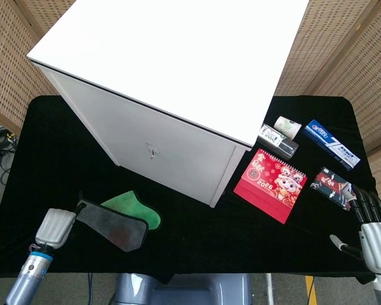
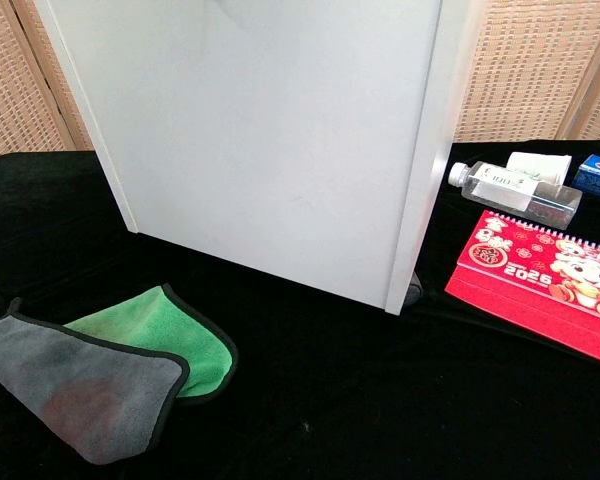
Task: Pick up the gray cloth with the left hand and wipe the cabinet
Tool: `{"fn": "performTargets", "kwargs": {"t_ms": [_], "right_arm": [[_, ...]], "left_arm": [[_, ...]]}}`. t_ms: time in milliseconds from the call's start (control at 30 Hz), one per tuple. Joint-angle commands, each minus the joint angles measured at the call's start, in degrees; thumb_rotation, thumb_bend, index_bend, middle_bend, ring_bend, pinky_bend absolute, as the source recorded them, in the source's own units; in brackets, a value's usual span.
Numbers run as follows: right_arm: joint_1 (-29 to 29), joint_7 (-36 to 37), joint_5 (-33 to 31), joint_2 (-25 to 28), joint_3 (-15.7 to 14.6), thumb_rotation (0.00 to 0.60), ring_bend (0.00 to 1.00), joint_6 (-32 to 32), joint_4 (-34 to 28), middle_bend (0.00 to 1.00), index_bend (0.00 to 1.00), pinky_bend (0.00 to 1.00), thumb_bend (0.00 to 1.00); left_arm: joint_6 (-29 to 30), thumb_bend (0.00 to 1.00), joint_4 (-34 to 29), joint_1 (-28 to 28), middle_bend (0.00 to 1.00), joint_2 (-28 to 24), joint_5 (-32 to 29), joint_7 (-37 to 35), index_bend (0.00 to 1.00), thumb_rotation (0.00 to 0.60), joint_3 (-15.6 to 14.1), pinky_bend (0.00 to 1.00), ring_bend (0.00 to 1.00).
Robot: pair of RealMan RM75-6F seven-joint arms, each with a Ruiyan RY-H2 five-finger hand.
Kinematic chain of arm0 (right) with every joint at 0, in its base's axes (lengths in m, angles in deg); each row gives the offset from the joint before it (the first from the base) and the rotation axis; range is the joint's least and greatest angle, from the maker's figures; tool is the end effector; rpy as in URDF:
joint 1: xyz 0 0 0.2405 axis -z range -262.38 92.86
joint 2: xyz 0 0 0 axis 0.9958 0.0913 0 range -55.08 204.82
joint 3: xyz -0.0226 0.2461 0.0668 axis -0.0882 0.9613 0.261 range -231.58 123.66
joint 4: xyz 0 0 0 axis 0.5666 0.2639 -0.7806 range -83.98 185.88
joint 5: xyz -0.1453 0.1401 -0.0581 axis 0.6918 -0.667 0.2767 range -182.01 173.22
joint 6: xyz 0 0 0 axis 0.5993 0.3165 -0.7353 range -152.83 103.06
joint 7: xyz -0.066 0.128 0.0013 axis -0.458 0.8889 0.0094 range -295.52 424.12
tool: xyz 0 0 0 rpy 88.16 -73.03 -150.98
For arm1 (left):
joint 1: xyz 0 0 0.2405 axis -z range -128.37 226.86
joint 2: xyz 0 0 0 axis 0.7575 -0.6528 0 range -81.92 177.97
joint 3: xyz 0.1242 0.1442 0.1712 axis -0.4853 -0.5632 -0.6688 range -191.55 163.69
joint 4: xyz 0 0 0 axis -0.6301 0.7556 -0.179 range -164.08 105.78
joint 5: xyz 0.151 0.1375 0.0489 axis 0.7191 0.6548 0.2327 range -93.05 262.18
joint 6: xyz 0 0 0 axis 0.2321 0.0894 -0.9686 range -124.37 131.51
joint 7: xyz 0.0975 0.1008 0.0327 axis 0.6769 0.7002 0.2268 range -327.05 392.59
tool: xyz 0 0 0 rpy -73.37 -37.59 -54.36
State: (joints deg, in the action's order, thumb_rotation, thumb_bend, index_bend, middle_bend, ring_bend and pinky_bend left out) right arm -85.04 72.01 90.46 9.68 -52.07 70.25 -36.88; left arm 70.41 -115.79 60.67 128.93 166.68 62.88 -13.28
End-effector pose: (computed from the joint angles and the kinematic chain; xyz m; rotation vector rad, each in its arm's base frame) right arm -0.3083 -0.1509 0.1710 1.3664 -0.8350 1.0863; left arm -0.2947 0.1965 0.0261 -1.7910 -0.7994 -0.5288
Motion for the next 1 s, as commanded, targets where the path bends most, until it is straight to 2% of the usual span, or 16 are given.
{"fn": "performTargets", "kwargs": {"t_ms": [33,367,500,633,733,800,867,933,1000], "right_arm": [[-0.02,0.31,-0.25,0.01,0.07,0.6,0.0,-0.14,0.05,0.0,0.08,0.0,0.11],[-0.03,0.98,-0.51,-0.17,0.3,0.6,0.0,0.0,0.38,0.0,0.08,0.0,0.11],[0.03,1.68,-0.82,-0.27,0.53,0.6,0.0,0.21,0.65,0.0,0.08,0.0,0.11],[0.11,2.26,-0.76,-0.36,0.65,0.6,0.0,0.62,0.83,0.0,0.08,0.0,0.11],[0.1,2.45,-0.58,-0.52,0.73,0.6,0.0,0.88,0.99,0.0,0.08,0.0,0.11],[0.09,2.46,-0.51,-0.59,0.75,0.6,0.0,0.96,1.02,0.0,0.08,0.0,0.11],[0.07,2.37,-0.48,-0.64,0.72,0.6,0.0,0.9,1.09,0.0,0.09,0.0,0.11],[0.09,2.32,-0.47,-0.68,0.7,0.6,0.0,0.91,1.13,0.0,0.09,0.0,0.11],[0.12,2.39,-0.57,-0.69,0.74,0.6,0.0,0.94,1.12,0.0,0.09,0.0,0.11]], "left_arm": [[-2.1,0.16,2.64,1.7,0.7,2.23,-2.41,1.57,0.25,0.6,1.19,0.58,0.65],[-4.75,0.24,6.28,4.74,0.7,6.74,-6.17,5.3,0.3,0.6,1.73,0.58,0.65],[-4.7,0.34,8.07,5.08,0.7,8.46,-6.66,6.09,0.33,0.6,0.95,0.58,0.65],[-4.19,0.38,9.57,5.14,0.7,9.4,-6.58,5.99,0.34,0.6,0.45,0.58,0.65],[-3.02,0.55,10.84,5.3,0.7,9.97,-5.7,5.6,0.37,0.6,0.27,0.58,0.65],[-2.4,0.7,11.74,5.4,0.7,10.31,-5.28,5.81,0.39,0.6,0.16,0.58,0.66],[-1.59,0.79,12.81,5.45,0.71,10.91,-4.79,5.4,0.44,0.6,0.19,0.58,0.66],[-0.85,0.84,13.48,5.41,0.73,11.27,-4.28,5.0,0.51,0.6,0.17,0.58,0.67],[2.11,0.86,14.81,5.41,0.74,11.7,-1.29,3.79,0.6,0.6,-0.23,0.58,0.67]]}}
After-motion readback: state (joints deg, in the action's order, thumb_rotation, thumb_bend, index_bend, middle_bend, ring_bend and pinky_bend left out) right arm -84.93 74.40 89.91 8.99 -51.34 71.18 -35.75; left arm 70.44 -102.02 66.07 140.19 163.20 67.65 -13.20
